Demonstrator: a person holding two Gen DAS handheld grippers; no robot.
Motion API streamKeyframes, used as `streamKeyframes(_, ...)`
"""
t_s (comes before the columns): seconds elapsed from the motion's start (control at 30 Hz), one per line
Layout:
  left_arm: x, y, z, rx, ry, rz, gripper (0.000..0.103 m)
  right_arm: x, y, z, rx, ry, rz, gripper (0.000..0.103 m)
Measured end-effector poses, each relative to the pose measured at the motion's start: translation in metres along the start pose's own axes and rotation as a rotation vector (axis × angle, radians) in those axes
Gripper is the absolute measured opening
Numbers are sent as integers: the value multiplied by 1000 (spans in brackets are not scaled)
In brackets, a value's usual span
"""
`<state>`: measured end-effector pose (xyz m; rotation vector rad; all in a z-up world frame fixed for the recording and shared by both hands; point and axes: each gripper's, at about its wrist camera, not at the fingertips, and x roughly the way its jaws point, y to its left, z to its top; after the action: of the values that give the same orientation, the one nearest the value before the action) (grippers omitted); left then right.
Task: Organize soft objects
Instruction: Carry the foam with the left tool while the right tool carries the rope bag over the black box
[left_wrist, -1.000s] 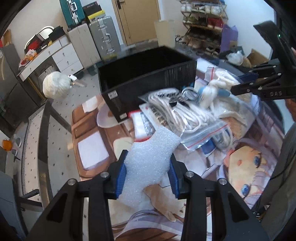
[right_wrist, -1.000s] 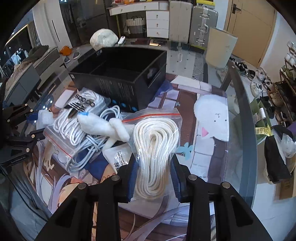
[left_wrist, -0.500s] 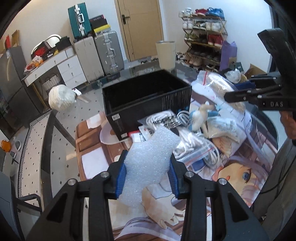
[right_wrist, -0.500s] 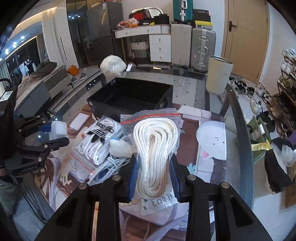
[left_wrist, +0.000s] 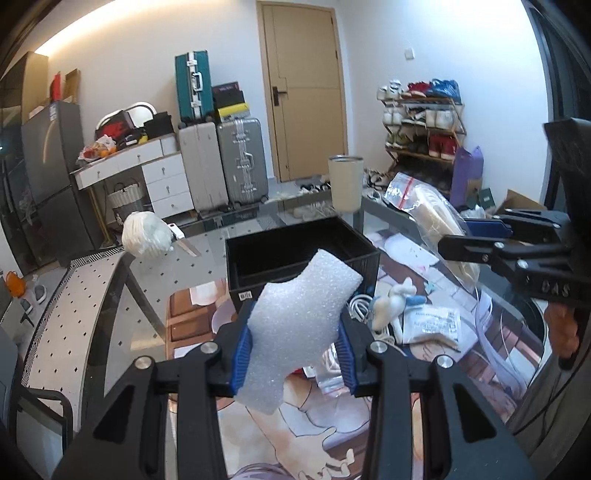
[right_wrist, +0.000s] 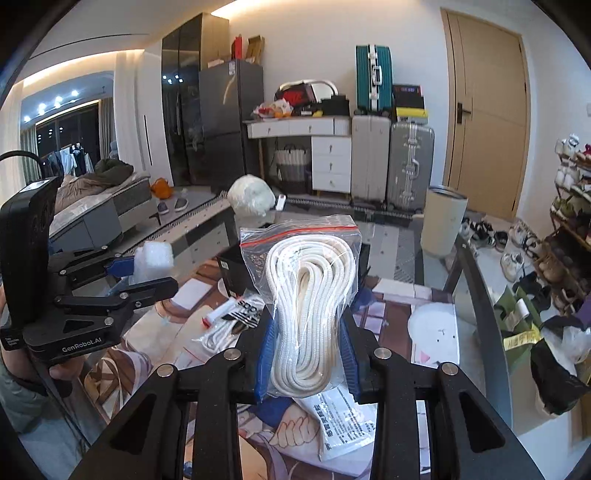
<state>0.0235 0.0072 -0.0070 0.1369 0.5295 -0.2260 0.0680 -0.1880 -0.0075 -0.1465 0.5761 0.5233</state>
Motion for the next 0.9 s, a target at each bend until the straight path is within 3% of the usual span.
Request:
streamKeyframes(0.23,-9,-3,2,-15,-61,-3,39,-26,30,-2,-74,-156,-36,32)
streamKeyframes(0.53,-3,2,25,-42,-114,-23,39,-37,43,4,-95,-236,-51,32)
streamKeyframes(0.9,19,15,68,-105,-194,-10,39,-22,44,47,-83,-326,-60,32)
